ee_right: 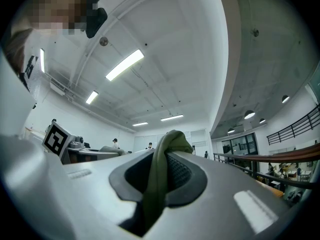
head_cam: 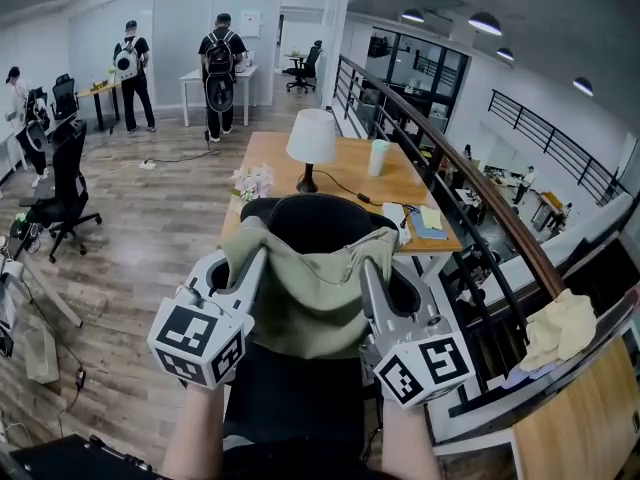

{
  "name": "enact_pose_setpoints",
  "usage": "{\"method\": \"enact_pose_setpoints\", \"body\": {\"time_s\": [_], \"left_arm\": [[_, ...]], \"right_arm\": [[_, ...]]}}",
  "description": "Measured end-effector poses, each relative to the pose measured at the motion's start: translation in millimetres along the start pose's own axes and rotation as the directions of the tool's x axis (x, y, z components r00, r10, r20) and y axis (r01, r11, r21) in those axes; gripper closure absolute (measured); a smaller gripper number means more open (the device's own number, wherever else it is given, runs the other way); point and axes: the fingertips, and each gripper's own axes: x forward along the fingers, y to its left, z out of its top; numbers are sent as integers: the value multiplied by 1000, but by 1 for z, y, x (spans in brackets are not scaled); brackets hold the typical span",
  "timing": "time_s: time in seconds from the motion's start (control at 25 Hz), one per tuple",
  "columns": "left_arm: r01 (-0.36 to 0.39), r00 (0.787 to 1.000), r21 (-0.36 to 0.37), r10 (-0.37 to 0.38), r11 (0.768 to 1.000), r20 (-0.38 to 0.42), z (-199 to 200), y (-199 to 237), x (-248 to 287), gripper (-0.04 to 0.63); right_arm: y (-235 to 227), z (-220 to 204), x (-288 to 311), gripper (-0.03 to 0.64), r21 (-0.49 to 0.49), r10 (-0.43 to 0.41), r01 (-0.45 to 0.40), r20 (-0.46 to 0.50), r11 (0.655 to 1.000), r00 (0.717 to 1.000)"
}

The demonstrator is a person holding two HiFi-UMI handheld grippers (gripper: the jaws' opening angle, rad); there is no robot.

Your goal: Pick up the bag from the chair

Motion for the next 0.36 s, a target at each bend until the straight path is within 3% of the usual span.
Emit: {"method": "enact_pose_setpoints", "body": {"time_s": [0.36], "left_arm": [[-2, 1000, 4, 2, 1000, 1, 0, 9, 6, 584]], "right_arm": [[-1, -2, 10, 568, 2, -3, 3, 5, 1000, 1000]]}}
